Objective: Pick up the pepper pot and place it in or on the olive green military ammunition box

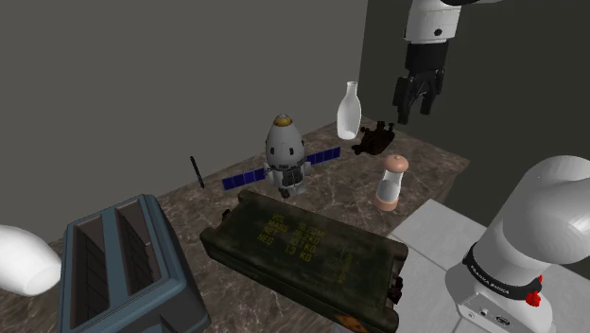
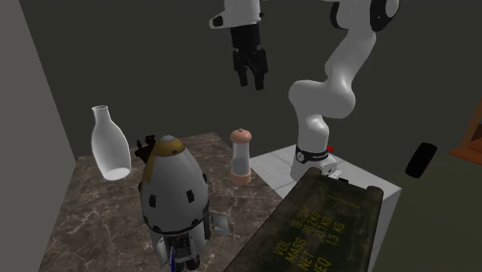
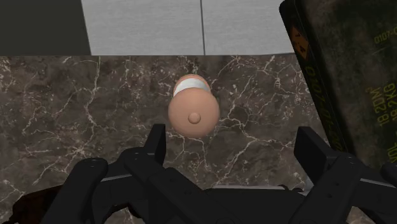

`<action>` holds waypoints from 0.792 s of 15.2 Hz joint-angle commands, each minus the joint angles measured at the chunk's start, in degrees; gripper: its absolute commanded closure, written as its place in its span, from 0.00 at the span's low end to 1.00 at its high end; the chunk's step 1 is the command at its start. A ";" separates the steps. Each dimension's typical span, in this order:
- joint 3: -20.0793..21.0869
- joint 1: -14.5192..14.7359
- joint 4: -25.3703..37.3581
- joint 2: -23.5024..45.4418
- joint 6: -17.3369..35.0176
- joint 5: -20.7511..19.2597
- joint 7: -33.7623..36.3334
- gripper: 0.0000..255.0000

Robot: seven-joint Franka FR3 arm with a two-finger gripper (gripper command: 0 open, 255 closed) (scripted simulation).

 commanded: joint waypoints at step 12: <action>-0.53 0.62 -8.83 13.66 19.23 -5.28 -4.98 0.00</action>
